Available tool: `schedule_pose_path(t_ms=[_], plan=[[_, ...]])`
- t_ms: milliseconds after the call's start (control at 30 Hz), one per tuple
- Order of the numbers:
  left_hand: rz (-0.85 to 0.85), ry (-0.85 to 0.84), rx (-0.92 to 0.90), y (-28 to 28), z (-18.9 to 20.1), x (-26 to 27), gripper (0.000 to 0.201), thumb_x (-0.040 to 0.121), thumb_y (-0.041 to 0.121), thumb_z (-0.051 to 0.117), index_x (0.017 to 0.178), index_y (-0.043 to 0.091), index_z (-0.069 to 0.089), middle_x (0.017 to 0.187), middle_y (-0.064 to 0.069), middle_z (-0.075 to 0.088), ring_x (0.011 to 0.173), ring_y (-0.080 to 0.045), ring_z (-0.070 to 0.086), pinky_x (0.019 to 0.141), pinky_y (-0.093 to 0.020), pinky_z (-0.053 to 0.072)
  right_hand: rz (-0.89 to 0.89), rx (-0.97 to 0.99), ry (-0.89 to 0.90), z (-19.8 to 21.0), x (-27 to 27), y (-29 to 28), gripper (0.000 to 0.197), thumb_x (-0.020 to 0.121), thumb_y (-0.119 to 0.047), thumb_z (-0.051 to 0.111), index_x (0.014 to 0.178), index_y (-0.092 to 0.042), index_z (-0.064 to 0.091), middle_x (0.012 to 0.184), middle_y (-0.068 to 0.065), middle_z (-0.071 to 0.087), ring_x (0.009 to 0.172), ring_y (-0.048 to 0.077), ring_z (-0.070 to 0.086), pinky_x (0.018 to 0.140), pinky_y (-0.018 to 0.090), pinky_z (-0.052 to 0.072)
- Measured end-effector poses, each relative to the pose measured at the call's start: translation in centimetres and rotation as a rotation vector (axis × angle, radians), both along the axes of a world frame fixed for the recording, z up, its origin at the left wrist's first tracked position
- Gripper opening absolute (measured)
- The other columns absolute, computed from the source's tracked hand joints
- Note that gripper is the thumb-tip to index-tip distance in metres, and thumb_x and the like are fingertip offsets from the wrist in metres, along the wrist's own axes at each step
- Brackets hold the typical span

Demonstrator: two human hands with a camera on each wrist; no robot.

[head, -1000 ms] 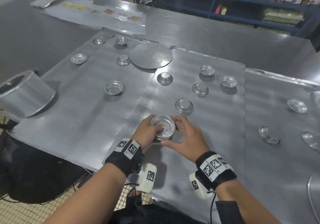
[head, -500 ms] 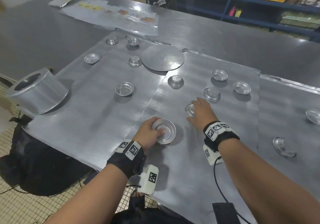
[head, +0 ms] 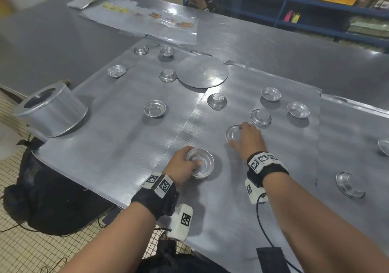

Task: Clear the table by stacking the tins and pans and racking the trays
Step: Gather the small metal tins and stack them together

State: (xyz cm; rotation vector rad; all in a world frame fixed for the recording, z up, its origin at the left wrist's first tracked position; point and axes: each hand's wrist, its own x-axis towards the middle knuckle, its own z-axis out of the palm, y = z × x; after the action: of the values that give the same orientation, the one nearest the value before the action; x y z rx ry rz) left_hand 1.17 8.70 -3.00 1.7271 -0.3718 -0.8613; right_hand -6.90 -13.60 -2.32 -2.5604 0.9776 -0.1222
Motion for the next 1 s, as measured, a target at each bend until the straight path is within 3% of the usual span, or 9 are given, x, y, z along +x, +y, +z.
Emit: schedule_pose_path(t_ms=[167, 300, 367, 467, 533, 667, 767, 867, 1000], plan=[[0.042, 0.075, -0.010, -0.2, 0.7, -0.5, 0.026, 0.068, 0.018, 0.069, 0.093, 0.013, 0.066, 0.086, -0.009, 0.069, 0.082, -0.022, 0.063, 0.082, -0.039, 0.050, -0.028, 0.135, -0.329, 2.1, -1.4, 2.8, 0.071, 0.070, -0.032, 0.085, 0.130, -0.019, 0.050, 0.124, 0.003, 0.049, 0.108, 0.019, 0.053, 0.090, 0.024, 0.041], [0.090, 0.150, -0.039, -0.6, 1.0, -1.3, 0.003, 0.089, 0.015, 0.067, 0.089, 0.013, 0.068, 0.084, -0.008, 0.067, 0.085, -0.025, 0.061, 0.077, -0.033, 0.046, 0.020, 0.178, -0.586, 3.7, -2.5, 5.5, 0.065, 0.064, -0.031, 0.089, 0.120, -0.022, 0.056, 0.120, 0.000, 0.045, 0.102, 0.012, 0.056, 0.097, 0.022, 0.047], [0.150, 0.230, -0.060, -0.7, 1.0, -1.5, 0.022, 0.095, 0.032, 0.062, 0.092, 0.012, 0.073, 0.093, -0.011, 0.072, 0.095, -0.032, 0.067, 0.087, -0.039, 0.050, 0.051, 0.228, -0.662, 4.1, -3.3, 6.7, 0.064, 0.065, -0.029, 0.090, 0.119, -0.020, 0.056, 0.118, -0.001, 0.044, 0.104, 0.007, 0.056, 0.098, 0.016, 0.045], [0.129, 0.302, -0.062, -0.7, 1.9, -1.9, 0.061, 0.088, 0.065, 0.053, 0.106, 0.012, 0.076, 0.107, -0.020, 0.074, 0.106, -0.041, 0.068, 0.101, -0.059, 0.047, 0.094, 0.317, -0.713, 4.3, -4.5, 8.3, 0.063, 0.066, -0.025, 0.091, 0.117, -0.018, 0.055, 0.115, -0.003, 0.049, 0.107, 0.005, 0.057, 0.099, 0.016, 0.045], [0.101, 0.336, -0.064, -0.6, 2.6, -2.3, 0.072, 0.092, 0.071, 0.041, 0.107, 0.009, 0.076, 0.106, -0.023, 0.073, 0.106, -0.041, 0.068, 0.104, -0.059, 0.046, 0.118, 0.379, -0.742, 3.9, -5.3, 9.2, 0.062, 0.065, -0.024, 0.091, 0.115, -0.021, 0.054, 0.115, -0.004, 0.052, 0.109, 0.008, 0.059, 0.098, 0.021, 0.048], [0.087, 0.373, -0.102, -0.6, 3.6, -3.1, 0.071, 0.101, 0.061, 0.030, 0.099, 0.006, 0.075, 0.096, -0.021, 0.074, 0.089, -0.033, 0.071, 0.097, -0.051, 0.050, 0.151, 0.416, -0.713, 2.5, -6.3, 10.6, 0.065, 0.063, -0.027, 0.092, 0.115, -0.025, 0.052, 0.116, -0.011, 0.056, 0.110, 0.010, 0.060, 0.099, 0.026, 0.050], [0.092, 0.396, -0.127, -0.7, 4.0, -3.5, 0.053, 0.104, 0.048, 0.041, 0.103, 0.005, 0.073, 0.085, -0.015, 0.072, 0.072, -0.025, 0.069, 0.074, -0.038, 0.053, 0.182, 0.452, -0.668, 1.8, -6.8, 11.2, 0.065, 0.064, -0.025, 0.090, 0.117, -0.027, 0.053, 0.119, -0.014, 0.059, 0.114, 0.007, 0.060, 0.102, 0.030, 0.049], [0.109, 0.306, -0.078, -0.7, 3.4, -3.7, 0.031, 0.099, 0.020, 0.057, 0.120, -0.001, 0.064, 0.096, -0.020, 0.069, 0.074, -0.026, 0.068, 0.060, -0.031, 0.053, 0.198, 0.500, -0.612, 1.1, -7.3, 11.3, 0.061, 0.067, -0.033, 0.084, 0.118, -0.032, 0.051, 0.130, -0.017, 0.058, 0.121, 0.005, 0.058, 0.104, 0.035, 0.048], [0.133, 0.272, -0.054, -0.7, 3.3, -4.4, 0.027, 0.093, -0.001, 0.059, 0.119, 0.002, 0.063, 0.104, -0.026, 0.069, 0.087, -0.034, 0.068, 0.069, -0.038, 0.056, 0.193, 0.561, -0.542, 0.9, -8.0, 10.7, 0.066, 0.067, -0.040, 0.081, 0.125, -0.030, 0.052, 0.135, -0.020, 0.056, 0.123, -0.002, 0.055, 0.106, 0.033, 0.047]])
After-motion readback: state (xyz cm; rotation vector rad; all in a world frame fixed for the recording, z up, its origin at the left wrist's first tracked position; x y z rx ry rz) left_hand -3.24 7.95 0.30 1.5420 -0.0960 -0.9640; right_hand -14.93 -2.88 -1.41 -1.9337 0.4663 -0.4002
